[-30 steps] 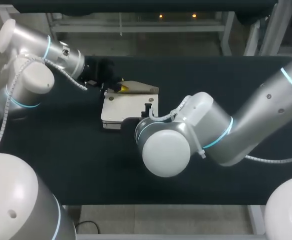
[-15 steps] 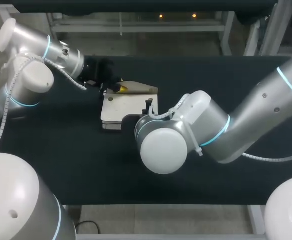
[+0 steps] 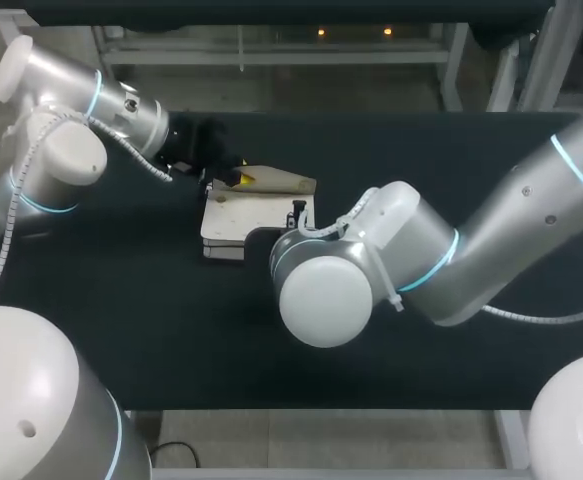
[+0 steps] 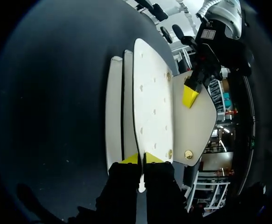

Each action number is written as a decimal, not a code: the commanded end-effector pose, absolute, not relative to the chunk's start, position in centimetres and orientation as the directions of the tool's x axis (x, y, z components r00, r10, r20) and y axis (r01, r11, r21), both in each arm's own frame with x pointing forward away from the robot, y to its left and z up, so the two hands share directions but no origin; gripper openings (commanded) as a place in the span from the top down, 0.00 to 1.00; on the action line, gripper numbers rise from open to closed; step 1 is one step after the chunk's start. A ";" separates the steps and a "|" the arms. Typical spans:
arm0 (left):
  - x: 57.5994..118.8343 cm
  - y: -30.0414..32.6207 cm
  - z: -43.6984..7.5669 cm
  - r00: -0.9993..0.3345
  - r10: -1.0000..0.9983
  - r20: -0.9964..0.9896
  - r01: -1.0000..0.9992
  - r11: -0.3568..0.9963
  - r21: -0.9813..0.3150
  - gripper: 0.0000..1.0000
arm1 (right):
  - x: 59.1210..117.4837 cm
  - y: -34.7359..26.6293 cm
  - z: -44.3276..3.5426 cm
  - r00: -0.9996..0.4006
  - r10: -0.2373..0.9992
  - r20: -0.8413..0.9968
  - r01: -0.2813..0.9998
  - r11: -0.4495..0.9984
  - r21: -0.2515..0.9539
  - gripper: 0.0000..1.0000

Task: Pick up the bag, open it, inspect its contents, close it, and place it on the opposite side

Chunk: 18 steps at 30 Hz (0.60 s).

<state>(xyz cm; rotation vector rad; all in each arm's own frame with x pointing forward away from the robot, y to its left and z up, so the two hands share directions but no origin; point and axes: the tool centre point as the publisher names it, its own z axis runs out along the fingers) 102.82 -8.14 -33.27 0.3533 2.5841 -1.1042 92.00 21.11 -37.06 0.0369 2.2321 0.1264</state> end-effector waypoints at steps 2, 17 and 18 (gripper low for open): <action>102.2 -8.1 -33.2 -0.906 0.112 -0.408 0.376 0.656 -0.654 1.00 | 91.9 21.0 -37.2 -0.567 0.086 -0.819 -0.045 0.990 0.135 1.00; 99.7 -7.8 -35.0 -0.868 0.180 -0.463 0.467 0.616 -0.635 1.00 | 91.9 21.1 -37.2 -0.566 0.100 -0.818 -0.031 0.989 0.142 1.00; 99.7 -7.7 -34.7 -0.868 0.173 -0.465 0.464 0.616 -0.637 0.82 | 91.9 21.1 -37.2 -0.566 0.100 -0.818 -0.031 0.989 0.142 1.00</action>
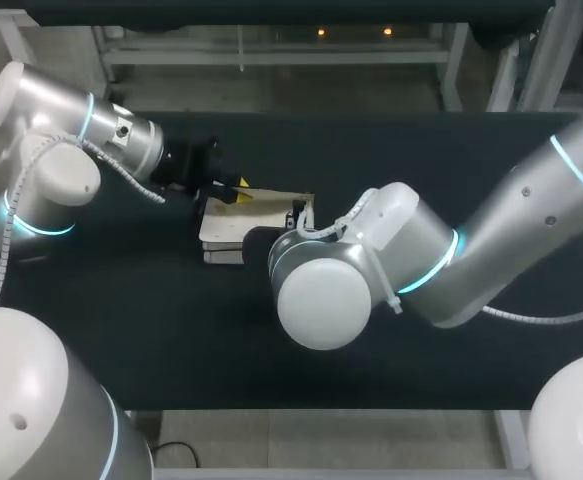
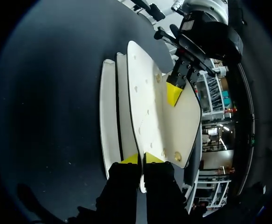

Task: Pick up the bag, open it, inspect its contents, close it, and place it on the opposite side

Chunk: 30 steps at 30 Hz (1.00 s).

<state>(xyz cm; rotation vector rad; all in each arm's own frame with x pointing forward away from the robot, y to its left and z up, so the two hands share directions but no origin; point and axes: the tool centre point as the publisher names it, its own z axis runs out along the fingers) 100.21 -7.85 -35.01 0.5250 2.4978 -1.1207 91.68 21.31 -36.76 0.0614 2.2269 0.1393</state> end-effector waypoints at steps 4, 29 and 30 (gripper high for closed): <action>100.0 -7.3 -33.5 -0.863 0.139 -0.486 0.457 0.624 -0.634 0.37 | 91.9 21.1 -37.2 -0.566 0.100 -0.818 -0.031 0.989 0.142 1.00; 100.0 -6.6 -32.8 -0.809 0.161 -0.566 0.528 0.623 -0.578 1.00 | 91.9 21.1 -37.2 -0.566 0.100 -0.818 -0.031 0.989 0.142 1.00; 99.6 -6.6 -33.0 -0.806 0.159 -0.570 0.530 0.623 -0.575 1.00 | 91.9 21.1 -37.2 -0.566 0.100 -0.818 -0.031 0.989 0.142 1.00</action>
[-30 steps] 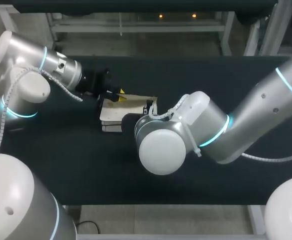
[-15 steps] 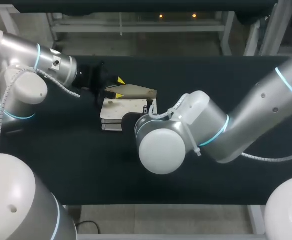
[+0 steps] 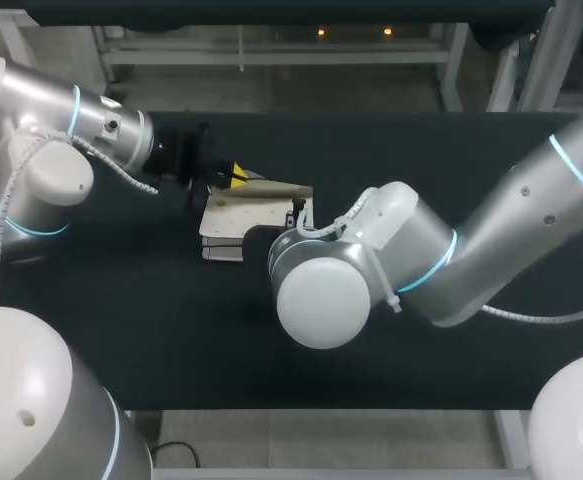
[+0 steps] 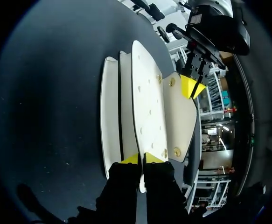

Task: Pick up the bag, open it, inspect its contents, close it, and place it on the opposite side

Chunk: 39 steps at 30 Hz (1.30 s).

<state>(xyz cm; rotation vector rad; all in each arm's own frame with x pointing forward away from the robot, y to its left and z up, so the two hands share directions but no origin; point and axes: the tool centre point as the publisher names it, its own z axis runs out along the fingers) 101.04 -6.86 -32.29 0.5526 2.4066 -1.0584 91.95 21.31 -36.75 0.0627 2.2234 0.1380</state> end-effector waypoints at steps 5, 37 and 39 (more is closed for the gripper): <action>98.5 -6.4 -33.5 -0.800 0.151 -0.581 0.535 0.619 -0.576 1.00 | 91.9 21.1 -37.2 -0.566 0.100 -0.818 -0.031 0.989 0.142 1.00; 96.0 -6.0 -35.1 -0.715 0.172 -0.678 0.634 0.567 -0.525 1.00 | 91.9 21.1 -37.2 -0.566 0.100 -0.818 -0.031 0.989 0.142 1.00; 95.9 -6.1 -35.3 -0.709 0.174 -0.684 0.637 0.574 -0.514 1.00 | 91.9 21.1 -37.2 -0.566 0.100 -0.818 -0.031 0.989 0.142 1.00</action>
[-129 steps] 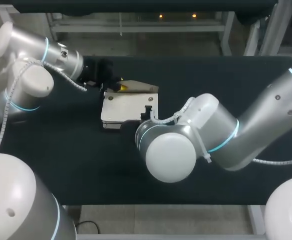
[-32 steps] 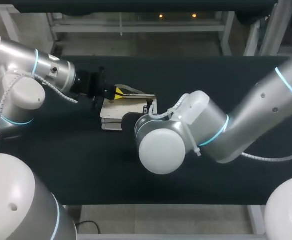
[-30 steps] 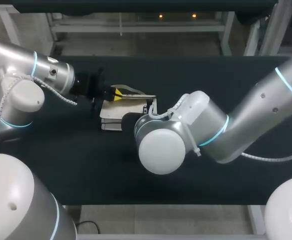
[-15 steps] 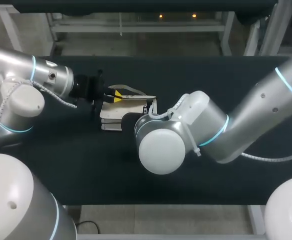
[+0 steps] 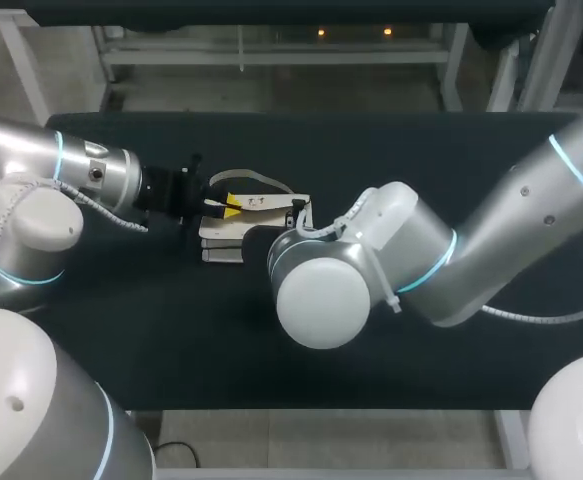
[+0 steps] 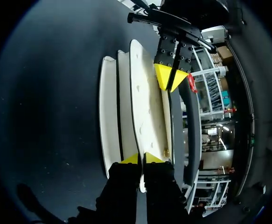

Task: Pick up the bag, open it, inspect its contents, close it, and place it on the opposite side

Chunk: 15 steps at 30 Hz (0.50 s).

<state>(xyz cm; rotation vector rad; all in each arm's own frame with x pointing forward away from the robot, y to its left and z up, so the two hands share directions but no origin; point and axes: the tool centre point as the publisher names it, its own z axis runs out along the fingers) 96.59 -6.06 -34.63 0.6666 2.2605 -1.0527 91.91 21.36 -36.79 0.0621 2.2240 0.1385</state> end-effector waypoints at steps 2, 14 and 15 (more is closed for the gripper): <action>95.8 -6.2 -35.5 -0.704 0.174 -0.688 0.637 0.584 -0.503 1.00 | 91.9 21.1 -37.2 -0.566 0.100 -0.818 -0.031 0.989 0.142 1.00; 97.0 -6.3 -34.5 -0.696 0.158 -0.700 0.630 0.602 -0.490 0.56 | 91.9 21.1 -37.2 -0.566 0.100 -0.818 -0.031 0.989 0.142 1.00; 97.2 -6.3 -34.5 -0.696 0.158 -0.701 0.629 0.605 -0.488 0.58 | 91.9 21.1 -37.2 -0.566 0.100 -0.818 -0.031 0.989 0.142 1.00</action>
